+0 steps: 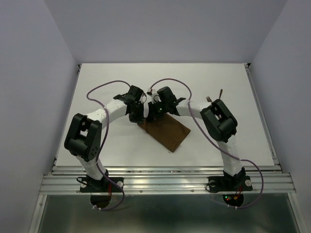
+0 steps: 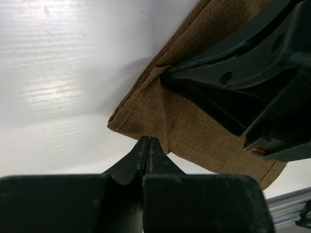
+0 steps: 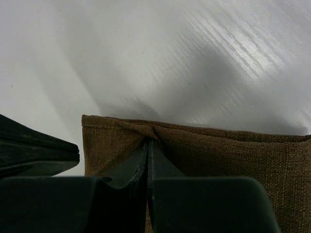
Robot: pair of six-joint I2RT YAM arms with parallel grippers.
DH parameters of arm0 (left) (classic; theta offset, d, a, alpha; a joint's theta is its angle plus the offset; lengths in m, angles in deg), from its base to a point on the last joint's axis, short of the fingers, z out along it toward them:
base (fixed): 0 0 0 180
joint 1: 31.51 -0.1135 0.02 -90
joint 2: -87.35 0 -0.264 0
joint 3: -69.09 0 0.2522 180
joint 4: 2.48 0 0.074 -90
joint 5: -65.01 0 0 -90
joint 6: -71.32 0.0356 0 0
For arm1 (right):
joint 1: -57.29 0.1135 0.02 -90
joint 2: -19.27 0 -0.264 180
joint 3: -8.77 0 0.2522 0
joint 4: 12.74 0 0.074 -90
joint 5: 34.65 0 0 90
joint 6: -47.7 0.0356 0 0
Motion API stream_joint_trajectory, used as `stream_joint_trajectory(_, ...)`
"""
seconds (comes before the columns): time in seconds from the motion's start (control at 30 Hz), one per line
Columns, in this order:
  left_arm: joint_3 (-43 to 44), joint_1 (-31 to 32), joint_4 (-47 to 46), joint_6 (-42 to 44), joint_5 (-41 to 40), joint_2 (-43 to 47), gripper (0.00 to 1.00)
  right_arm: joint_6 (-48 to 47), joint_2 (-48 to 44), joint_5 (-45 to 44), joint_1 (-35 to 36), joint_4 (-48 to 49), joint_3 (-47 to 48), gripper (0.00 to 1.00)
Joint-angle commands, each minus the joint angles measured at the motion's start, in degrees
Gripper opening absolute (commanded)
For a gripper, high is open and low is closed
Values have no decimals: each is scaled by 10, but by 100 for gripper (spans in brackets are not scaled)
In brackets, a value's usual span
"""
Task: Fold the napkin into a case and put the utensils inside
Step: Smooth out the 2/3-rectangle-folded napkin at the center of the board, then pick up the 2/3-rectangle-folded napkin at the center of the board.
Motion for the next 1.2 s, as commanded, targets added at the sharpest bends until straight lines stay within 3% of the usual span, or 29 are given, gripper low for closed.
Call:
stream_joint_trajectory(0.0,-38,2,-33,2,16,19,1,-21,1,-19,4,-80,-24,2)
stream_joint_trajectory(0.27,-44,1,-114,-29,12,-26,1,-3,-30,-17,4,-70,-31,3)
stream_joint_trajectory(0.7,-27,1,-130,-24,40,-82,0,8,-105,-57,4,-70,-46,9)
stream_joint_trajectory(0.93,-36,1,-138,-24,47,-83,0,25,-183,-154,-15,-54,-93,30)
stream_joint_trajectory(1.07,-37,1,-140,-24,52,-88,0,46,-211,-178,-53,-31,-124,48)
stream_joint_trajectory(1.13,-37,1,-141,-24,54,-89,0,53,-207,-181,-77,-31,-124,52)
stream_joint_trajectory(1.17,-34,1,-141,-24,54,-89,0,56,-198,-178,-87,-34,-123,59)
